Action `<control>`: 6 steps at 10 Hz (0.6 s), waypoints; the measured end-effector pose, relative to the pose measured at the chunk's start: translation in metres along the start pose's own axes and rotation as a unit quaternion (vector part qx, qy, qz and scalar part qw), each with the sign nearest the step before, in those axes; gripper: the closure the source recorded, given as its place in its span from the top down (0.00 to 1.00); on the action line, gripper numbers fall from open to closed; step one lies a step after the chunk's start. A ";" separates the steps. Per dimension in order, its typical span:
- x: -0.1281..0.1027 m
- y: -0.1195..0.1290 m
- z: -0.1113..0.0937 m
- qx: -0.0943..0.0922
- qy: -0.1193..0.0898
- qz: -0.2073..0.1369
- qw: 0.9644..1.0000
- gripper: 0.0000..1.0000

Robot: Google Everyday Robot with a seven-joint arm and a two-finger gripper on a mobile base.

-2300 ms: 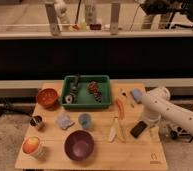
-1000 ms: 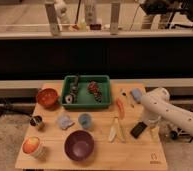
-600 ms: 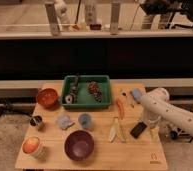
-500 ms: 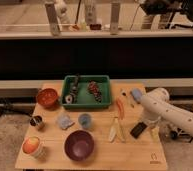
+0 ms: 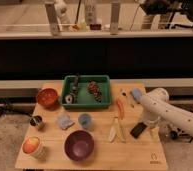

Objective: Wipe red bowl with eraser

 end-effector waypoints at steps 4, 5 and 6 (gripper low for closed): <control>0.000 -0.001 0.001 0.001 0.001 -0.005 1.000 0.80; 0.000 -0.001 0.001 0.001 0.001 -0.007 1.000 0.80; 0.000 0.000 0.001 0.001 0.001 -0.008 1.000 0.80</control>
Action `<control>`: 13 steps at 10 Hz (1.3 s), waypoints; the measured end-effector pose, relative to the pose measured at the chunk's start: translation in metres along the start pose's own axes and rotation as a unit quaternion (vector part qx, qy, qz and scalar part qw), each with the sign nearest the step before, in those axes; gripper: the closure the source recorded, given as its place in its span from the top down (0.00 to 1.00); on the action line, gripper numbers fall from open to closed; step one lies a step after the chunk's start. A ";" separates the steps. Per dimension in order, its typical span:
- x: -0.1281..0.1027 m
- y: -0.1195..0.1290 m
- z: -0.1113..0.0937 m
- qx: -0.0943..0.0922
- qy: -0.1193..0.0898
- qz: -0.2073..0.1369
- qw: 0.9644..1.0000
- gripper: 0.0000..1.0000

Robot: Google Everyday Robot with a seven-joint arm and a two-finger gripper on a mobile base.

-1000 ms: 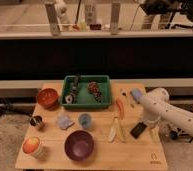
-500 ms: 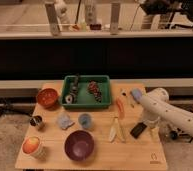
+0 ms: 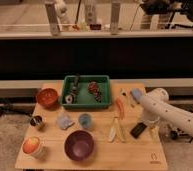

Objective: Wipe red bowl with eraser

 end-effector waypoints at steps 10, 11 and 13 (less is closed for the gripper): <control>0.000 -0.002 -0.002 0.008 0.002 -0.015 1.000 0.80; 0.000 -0.001 -0.002 0.008 0.002 -0.015 1.000 0.80; 0.000 -0.002 -0.002 0.009 0.001 -0.016 1.000 0.80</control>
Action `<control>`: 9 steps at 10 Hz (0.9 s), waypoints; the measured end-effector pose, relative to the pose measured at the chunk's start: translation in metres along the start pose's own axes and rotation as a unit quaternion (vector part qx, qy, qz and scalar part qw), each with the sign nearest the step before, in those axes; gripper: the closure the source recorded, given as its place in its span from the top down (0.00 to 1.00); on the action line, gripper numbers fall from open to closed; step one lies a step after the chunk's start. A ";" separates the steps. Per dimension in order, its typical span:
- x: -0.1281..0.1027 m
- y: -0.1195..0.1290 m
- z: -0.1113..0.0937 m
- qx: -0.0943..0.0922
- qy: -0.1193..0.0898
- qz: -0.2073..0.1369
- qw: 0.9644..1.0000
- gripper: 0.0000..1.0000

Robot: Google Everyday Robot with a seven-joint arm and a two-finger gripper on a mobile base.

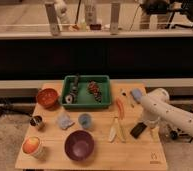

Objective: Wipe red bowl with eraser

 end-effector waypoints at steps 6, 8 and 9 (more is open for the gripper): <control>0.001 -0.002 0.000 0.004 -0.001 -0.007 1.000 0.80; 0.001 -0.003 0.000 0.005 0.000 -0.009 1.000 0.80; 0.001 -0.003 0.000 0.006 0.000 -0.010 1.000 0.80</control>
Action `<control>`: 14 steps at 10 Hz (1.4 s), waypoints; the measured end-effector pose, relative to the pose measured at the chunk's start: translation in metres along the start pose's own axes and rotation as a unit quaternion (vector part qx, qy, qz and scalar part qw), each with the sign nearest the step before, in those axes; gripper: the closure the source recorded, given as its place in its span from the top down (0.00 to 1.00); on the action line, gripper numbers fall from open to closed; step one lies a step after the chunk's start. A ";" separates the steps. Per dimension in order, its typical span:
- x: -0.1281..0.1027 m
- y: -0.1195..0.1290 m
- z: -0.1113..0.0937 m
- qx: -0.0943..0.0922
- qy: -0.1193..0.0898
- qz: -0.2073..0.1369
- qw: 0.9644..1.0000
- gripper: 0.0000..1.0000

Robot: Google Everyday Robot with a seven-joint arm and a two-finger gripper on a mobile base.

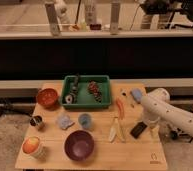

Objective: Wipe red bowl with eraser

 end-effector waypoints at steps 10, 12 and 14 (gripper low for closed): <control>0.001 -0.004 -0.001 0.005 0.000 -0.010 1.000 0.80; 0.001 -0.005 -0.001 0.006 0.001 -0.013 1.000 0.80; 0.001 -0.006 -0.001 0.007 0.001 -0.016 1.000 0.80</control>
